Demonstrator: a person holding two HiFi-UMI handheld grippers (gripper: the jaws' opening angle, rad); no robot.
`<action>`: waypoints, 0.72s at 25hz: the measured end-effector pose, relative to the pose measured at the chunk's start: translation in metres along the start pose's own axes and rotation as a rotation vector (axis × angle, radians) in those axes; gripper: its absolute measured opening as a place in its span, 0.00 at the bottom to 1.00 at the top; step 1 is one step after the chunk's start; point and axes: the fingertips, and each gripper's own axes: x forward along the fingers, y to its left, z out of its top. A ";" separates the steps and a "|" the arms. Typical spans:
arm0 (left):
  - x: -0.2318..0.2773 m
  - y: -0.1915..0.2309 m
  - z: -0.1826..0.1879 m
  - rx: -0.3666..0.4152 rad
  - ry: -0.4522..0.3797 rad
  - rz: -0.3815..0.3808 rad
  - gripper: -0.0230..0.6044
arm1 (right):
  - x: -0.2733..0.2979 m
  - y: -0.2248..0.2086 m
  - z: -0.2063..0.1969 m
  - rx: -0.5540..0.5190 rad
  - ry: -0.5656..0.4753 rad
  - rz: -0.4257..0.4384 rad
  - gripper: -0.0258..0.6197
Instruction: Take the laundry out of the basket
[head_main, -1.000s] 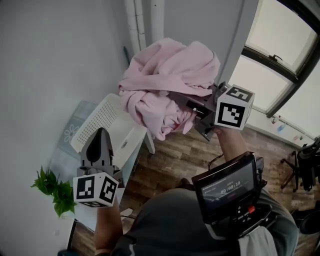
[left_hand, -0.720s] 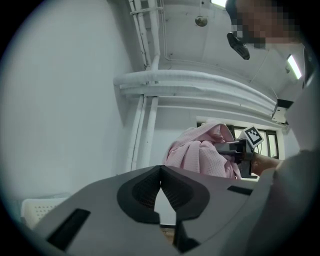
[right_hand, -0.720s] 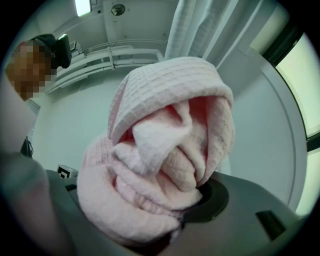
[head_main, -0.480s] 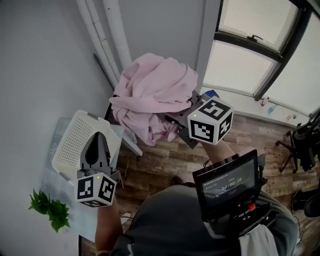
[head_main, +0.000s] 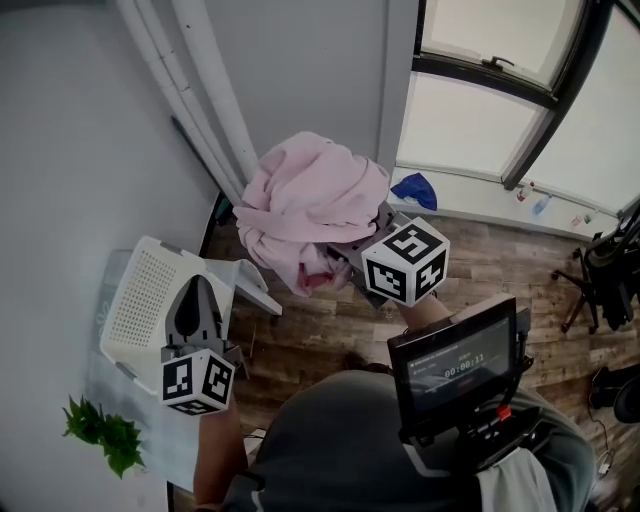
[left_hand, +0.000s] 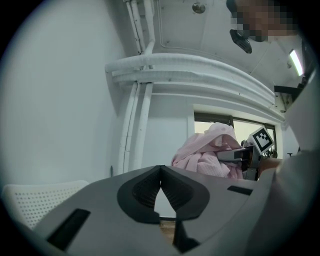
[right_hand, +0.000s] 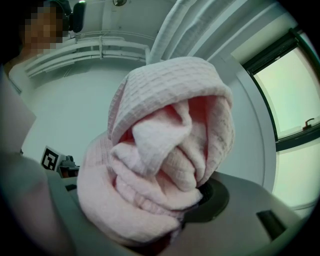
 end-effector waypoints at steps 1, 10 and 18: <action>0.001 0.000 -0.003 -0.002 0.007 -0.002 0.05 | 0.000 -0.002 -0.002 0.003 0.002 -0.009 0.48; 0.006 0.008 -0.001 0.012 0.012 -0.028 0.05 | 0.005 -0.001 -0.016 -0.004 0.012 -0.052 0.48; 0.008 0.017 -0.004 0.005 0.025 -0.038 0.05 | 0.014 0.003 -0.019 -0.021 0.020 -0.064 0.48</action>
